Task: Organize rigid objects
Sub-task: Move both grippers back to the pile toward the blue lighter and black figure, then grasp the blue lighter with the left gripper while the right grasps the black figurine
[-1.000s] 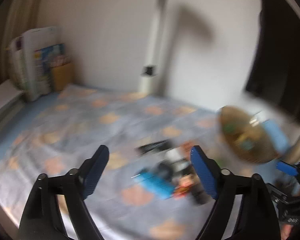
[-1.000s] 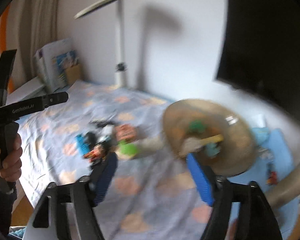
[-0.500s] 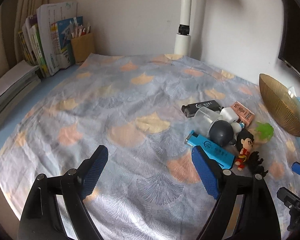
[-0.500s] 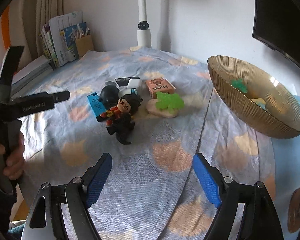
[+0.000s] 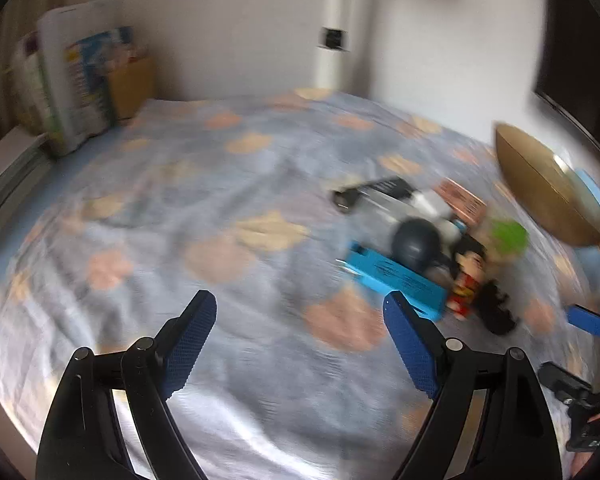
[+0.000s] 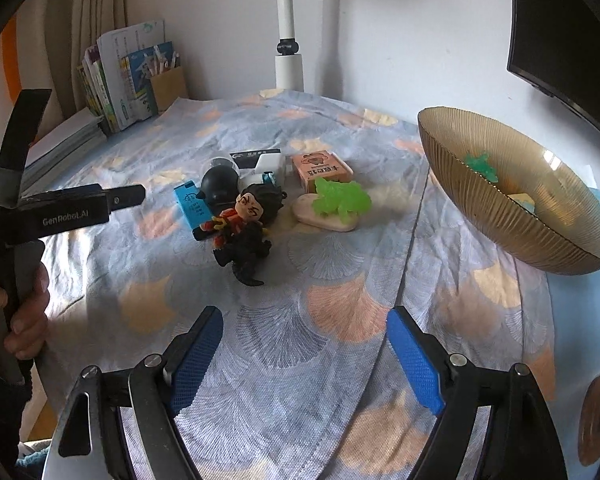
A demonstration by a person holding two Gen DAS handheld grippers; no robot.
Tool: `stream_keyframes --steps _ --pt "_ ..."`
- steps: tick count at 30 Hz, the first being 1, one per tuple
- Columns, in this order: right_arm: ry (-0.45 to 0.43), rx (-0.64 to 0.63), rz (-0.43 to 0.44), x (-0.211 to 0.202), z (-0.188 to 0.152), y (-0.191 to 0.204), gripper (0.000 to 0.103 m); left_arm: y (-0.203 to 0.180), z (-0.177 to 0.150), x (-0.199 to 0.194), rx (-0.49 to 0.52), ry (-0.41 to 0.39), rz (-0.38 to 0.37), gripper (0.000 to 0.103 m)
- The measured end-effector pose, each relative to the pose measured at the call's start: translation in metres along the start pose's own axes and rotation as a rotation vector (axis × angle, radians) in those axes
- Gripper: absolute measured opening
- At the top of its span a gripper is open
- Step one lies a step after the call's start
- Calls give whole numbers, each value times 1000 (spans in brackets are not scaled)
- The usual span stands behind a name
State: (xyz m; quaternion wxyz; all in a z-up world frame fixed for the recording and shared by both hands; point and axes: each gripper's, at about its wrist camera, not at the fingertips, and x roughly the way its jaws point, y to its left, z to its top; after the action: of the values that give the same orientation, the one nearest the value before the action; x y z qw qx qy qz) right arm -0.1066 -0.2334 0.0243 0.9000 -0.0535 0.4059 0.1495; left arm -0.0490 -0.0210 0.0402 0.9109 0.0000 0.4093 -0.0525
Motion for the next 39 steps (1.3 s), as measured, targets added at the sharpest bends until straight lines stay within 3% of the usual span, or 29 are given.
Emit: stream_keyframes --steps 4,6,9,13,18,23,27,32,34,36,37,39 --pt "119 -30 105 6 8 6 83 -31 5 4 92 49 -74 85" --pt "137 -84 97 3 17 15 83 -45 6 12 125 81 -89 85" --pt "137 -164 64 3 30 26 83 -55 6 24 159 112 -45 85" --pt "149 -212 41 15 37 27 83 -51 7 29 140 137 -47 85" --pt "148 -204 84 28 44 32 83 -30 3 31 91 157 -8 85" --pt "151 -198 90 44 45 44 61 10 0 24 3 165 31 85" --pt "144 -156 103 52 44 40 38 20 3 16 -26 144 -20 85" --pt "125 -132 134 43 42 28 37 -7 17 26 30 135 -78 84" --pt "131 -141 126 42 40 26 37 -20 22 35 64 145 -64 79" --pt "128 -141 135 39 37 24 37 -28 25 44 81 161 -55 63" --pt "126 -142 140 37 36 23 37 -32 25 45 96 146 -31 63" --pt "119 -148 153 33 34 22 37 -31 27 47 95 137 -42 52"
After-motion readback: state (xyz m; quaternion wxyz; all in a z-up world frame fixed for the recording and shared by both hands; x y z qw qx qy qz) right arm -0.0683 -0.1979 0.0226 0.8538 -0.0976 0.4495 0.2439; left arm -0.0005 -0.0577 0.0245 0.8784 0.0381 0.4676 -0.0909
